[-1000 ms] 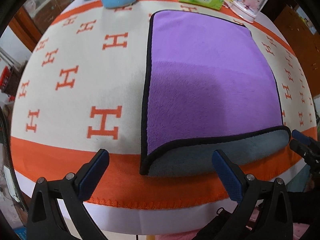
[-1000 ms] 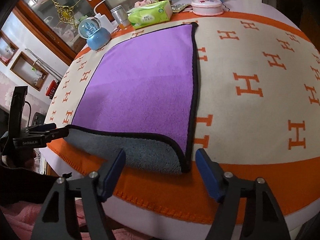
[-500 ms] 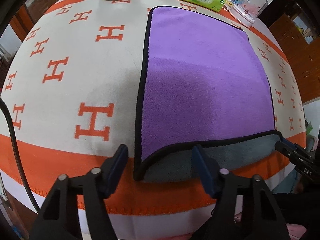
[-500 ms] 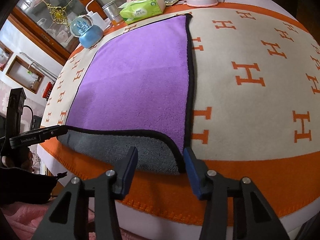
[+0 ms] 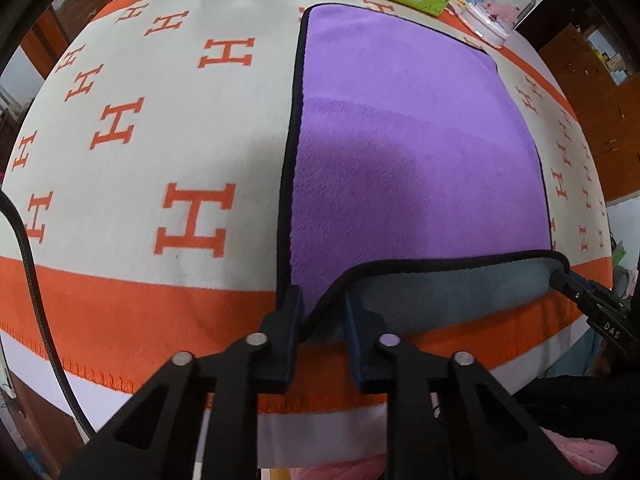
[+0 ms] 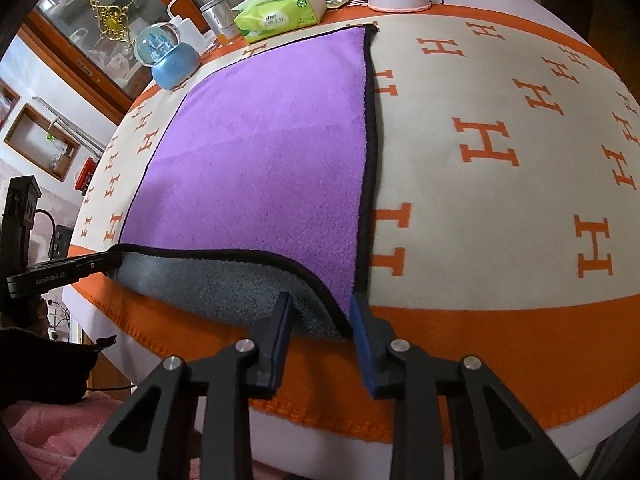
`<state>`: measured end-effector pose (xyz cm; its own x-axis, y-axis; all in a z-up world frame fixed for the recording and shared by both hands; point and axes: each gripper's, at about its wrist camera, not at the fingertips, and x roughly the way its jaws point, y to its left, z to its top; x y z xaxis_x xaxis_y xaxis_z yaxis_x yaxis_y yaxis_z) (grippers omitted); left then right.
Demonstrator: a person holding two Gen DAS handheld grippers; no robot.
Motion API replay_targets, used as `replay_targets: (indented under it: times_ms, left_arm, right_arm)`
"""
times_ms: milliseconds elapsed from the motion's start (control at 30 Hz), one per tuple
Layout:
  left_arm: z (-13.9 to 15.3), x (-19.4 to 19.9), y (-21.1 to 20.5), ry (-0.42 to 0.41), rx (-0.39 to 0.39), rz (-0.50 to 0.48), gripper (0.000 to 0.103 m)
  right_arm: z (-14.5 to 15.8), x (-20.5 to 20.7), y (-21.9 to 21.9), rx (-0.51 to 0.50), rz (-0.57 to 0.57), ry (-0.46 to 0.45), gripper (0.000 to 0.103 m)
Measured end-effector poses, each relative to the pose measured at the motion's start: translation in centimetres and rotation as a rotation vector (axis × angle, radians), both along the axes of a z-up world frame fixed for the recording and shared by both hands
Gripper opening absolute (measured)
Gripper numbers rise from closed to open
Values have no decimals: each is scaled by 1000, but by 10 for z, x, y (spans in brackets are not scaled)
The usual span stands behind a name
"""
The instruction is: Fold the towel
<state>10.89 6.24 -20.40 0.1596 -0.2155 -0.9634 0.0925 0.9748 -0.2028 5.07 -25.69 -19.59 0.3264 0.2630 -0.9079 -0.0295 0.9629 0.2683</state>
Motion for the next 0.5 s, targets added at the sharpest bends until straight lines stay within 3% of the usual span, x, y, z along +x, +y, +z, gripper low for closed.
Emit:
replay_targets:
  times_ms: [300, 500]
  left_arm:
    - [0, -4, -2, -16, 22, -9, 6]
    - [1, -4, -6, -29, 43, 4, 4]
  right_arm:
    - [2, -3, 0, -31, 8, -8, 5]
    - [5, -3, 6, -51, 31, -23, 3]
